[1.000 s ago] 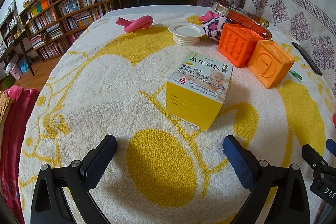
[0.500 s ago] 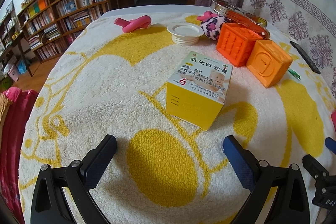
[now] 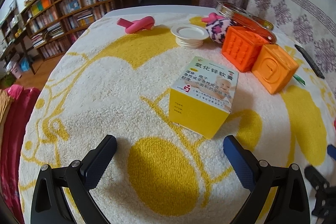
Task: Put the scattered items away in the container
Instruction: 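Move the left tool toward the yellow ointment box, then grasp the yellow ointment box with the left tool while the right tool approaches the orange cube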
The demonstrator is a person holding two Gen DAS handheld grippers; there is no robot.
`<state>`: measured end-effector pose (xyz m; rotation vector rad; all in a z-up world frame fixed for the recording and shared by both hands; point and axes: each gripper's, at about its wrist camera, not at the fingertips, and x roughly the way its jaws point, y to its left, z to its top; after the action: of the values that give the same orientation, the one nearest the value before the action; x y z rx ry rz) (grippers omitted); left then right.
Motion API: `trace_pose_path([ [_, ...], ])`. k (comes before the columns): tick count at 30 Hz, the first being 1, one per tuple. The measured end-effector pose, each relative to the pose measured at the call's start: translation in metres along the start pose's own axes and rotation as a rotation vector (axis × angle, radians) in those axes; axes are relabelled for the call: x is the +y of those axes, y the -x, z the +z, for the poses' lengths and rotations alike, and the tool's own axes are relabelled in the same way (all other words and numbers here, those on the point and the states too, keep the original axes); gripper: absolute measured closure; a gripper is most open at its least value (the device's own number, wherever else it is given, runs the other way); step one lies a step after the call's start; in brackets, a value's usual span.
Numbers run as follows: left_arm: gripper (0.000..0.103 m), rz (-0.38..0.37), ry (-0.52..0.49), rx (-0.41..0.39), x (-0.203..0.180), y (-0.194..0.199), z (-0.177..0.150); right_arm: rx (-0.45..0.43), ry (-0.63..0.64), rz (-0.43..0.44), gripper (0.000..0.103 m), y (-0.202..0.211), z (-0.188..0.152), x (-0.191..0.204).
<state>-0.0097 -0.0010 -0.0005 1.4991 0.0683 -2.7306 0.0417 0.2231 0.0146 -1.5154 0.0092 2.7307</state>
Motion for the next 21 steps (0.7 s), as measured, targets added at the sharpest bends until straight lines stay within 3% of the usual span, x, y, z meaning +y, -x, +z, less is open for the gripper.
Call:
trace_pose_path([
  [6, 0.001, 0.046, 0.062, 0.023, 0.001, 0.003, 0.003, -0.016, -0.012, 0.034, 0.0, 0.002, -0.001, -0.003],
  [13, 0.001, 0.068, 0.062, -0.037, -0.005, 0.014, 0.018, -0.039, -0.048, 0.079, 0.0, 0.005, -0.001, -0.009],
  [21, 0.001, 0.025, 0.079, -0.055, -0.007, 0.0, 0.042, -0.038, -0.042, 0.065, 0.0, 0.004, 0.0, -0.007],
])
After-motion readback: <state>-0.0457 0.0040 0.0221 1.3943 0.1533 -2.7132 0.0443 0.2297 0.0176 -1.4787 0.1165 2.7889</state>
